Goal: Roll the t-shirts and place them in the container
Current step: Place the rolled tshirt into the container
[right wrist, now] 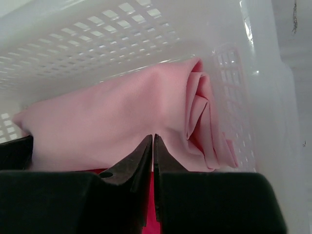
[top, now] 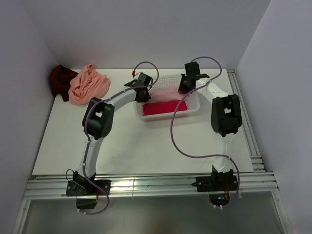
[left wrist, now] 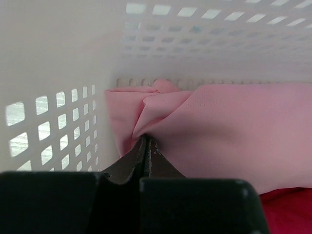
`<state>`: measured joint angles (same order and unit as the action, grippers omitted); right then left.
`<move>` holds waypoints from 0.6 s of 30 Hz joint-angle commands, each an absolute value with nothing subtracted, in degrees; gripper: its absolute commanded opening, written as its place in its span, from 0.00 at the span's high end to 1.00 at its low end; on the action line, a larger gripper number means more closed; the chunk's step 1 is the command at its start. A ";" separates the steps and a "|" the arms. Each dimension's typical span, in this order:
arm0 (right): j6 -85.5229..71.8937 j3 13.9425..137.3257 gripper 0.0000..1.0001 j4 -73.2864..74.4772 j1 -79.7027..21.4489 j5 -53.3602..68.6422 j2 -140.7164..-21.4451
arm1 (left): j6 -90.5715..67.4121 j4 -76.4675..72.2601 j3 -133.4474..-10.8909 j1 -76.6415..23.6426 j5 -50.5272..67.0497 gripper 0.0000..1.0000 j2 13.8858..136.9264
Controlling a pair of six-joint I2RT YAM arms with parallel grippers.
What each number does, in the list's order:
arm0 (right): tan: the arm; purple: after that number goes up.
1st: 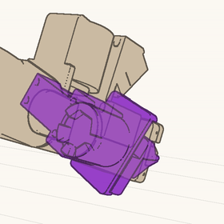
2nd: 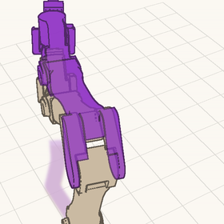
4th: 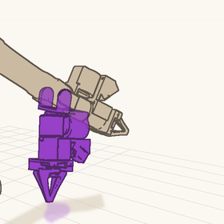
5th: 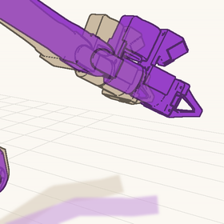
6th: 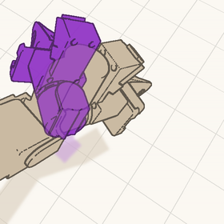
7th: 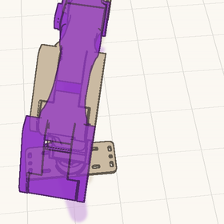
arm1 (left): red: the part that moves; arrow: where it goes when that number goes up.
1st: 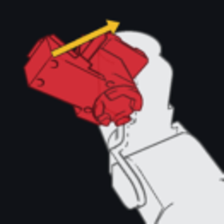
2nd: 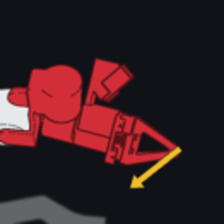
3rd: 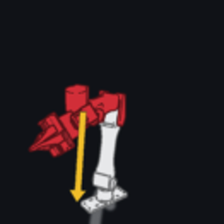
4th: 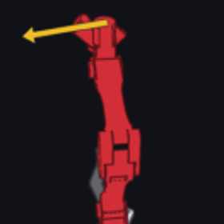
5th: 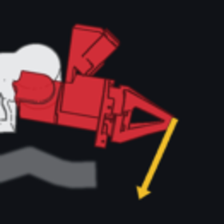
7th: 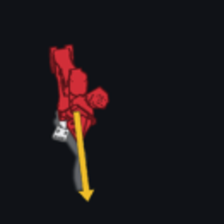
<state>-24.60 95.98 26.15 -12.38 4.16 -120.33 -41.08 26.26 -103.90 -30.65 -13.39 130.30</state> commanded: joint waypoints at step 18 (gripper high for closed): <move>-26.72 100.63 0.87 30.23 -11.43 -4.92 -122.25 | -37.27 26.72 -103.54 -31.11 -18.99 0.98 119.45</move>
<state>-26.13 97.19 28.80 -11.90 -1.48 -119.74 -38.50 27.66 -104.20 -30.83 -17.89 123.22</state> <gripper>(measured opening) 0.129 0.025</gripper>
